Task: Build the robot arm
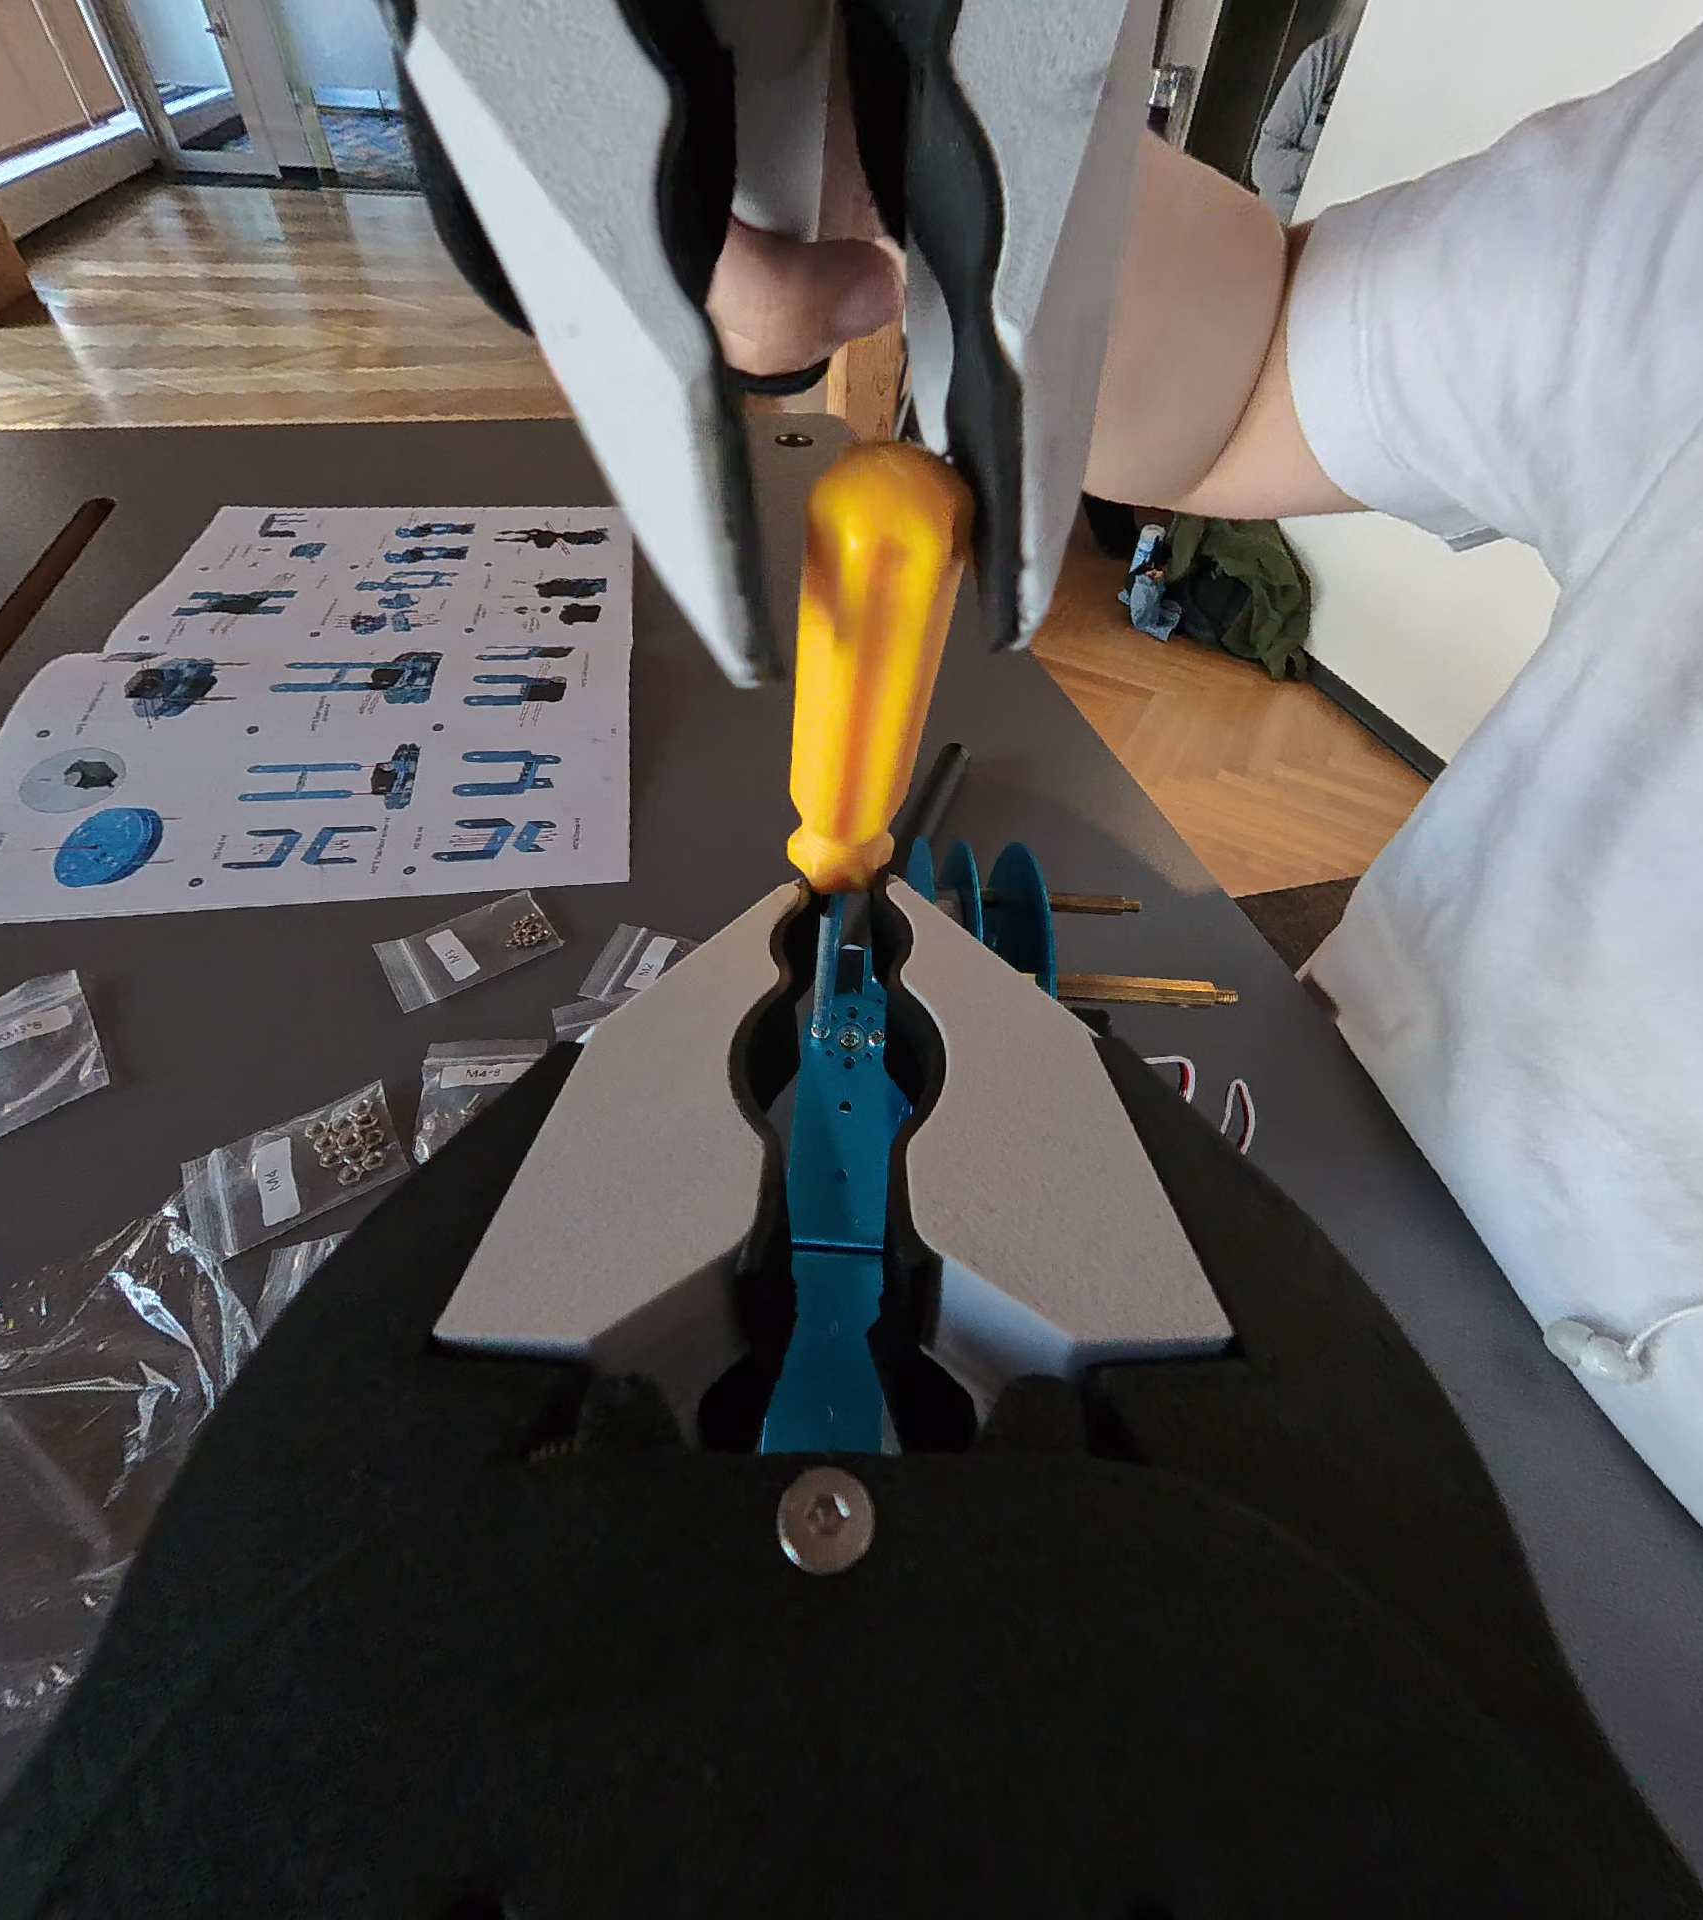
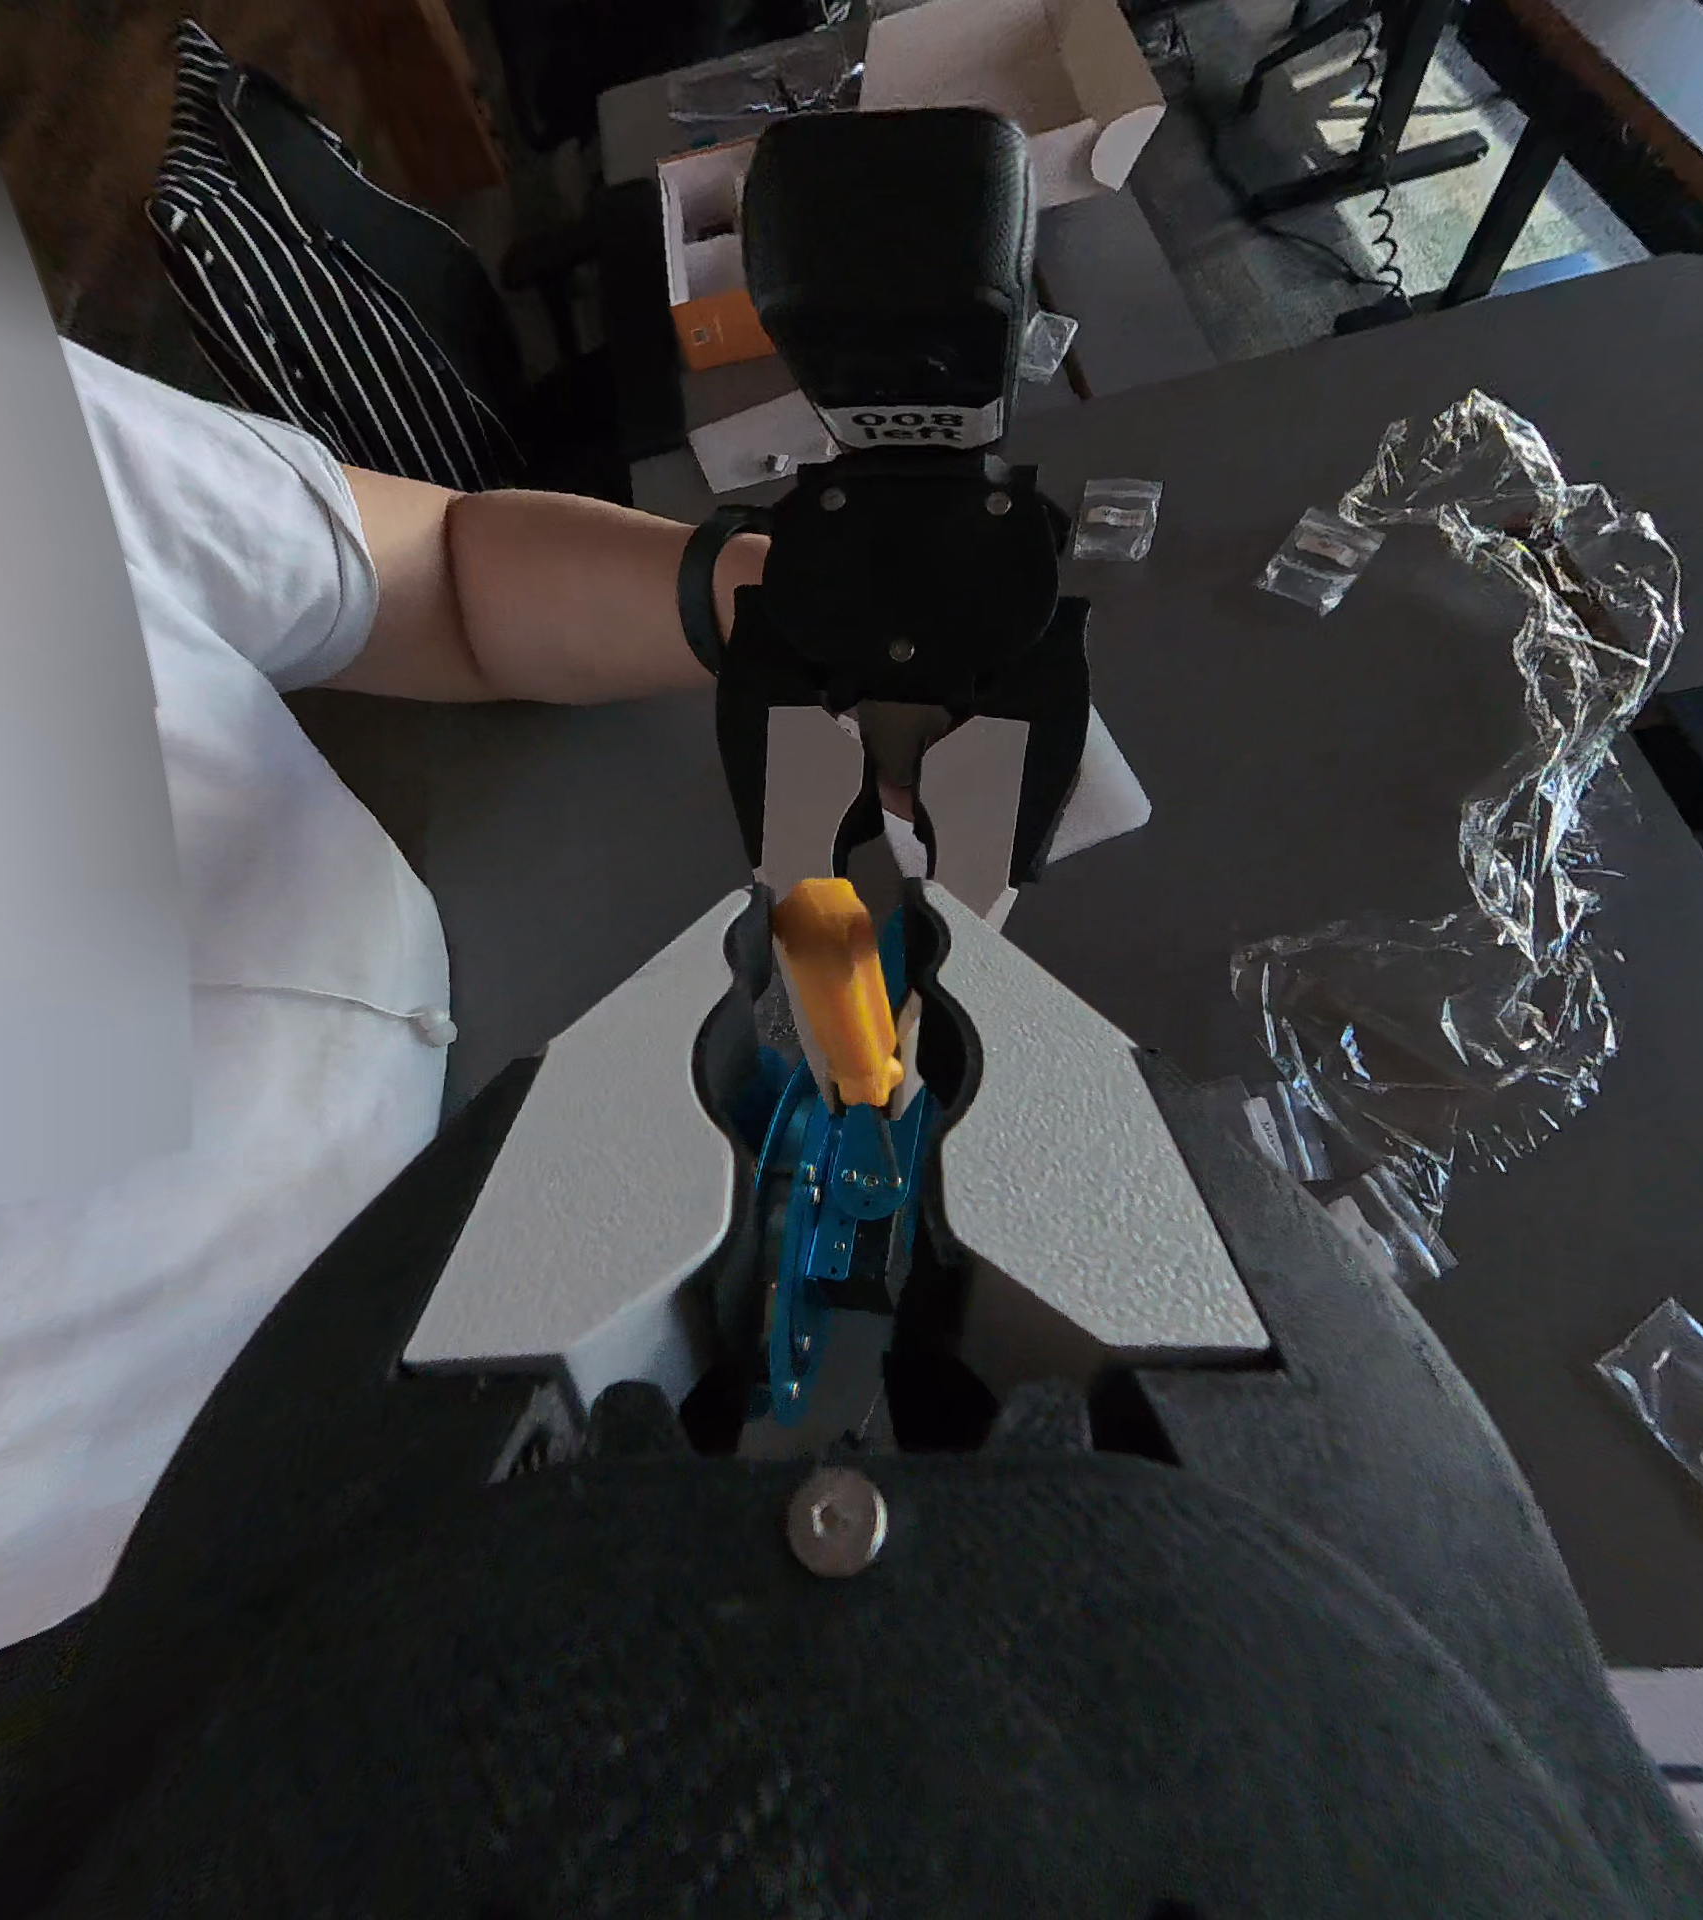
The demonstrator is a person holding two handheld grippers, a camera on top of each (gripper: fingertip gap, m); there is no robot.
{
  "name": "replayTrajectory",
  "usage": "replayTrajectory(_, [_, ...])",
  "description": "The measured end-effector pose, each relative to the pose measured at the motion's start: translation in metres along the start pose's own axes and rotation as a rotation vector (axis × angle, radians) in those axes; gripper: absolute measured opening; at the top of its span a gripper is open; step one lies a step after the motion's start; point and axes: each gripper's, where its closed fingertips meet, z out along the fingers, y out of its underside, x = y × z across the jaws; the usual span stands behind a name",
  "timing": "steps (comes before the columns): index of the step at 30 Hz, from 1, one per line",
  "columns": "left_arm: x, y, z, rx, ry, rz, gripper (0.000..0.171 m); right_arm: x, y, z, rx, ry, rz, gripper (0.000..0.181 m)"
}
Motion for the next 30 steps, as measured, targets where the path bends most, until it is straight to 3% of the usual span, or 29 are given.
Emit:
replayTrajectory(4, [-0.001,0.002,-0.002,-0.01,-0.006,0.011,0.008,-0.001,-0.002,0.006,0.007,-0.005,0.031,0.018])
replayTrajectory(8, [0.0,-0.001,0.001,-0.003,-0.019,0.02,0.023,0.007,-0.003,0.006,0.037,0.152,0.046,0.017])
replayTrajectory(11, [-0.002,-0.003,0.004,0.015,-0.027,0.007,0.015,0.006,-0.003,0.004,0.069,0.191,0.076,0.017])
replayTrajectory(15, [-0.001,-0.008,0.008,0.04,-0.024,-0.006,0.02,0.004,-0.002,0.001,0.11,0.215,0.077,0.017])
replayTrajectory(30, [-0.008,-0.01,0.012,0.049,-0.072,0.004,0.016,0.009,0.001,-0.004,0.103,0.275,0.029,0.017])
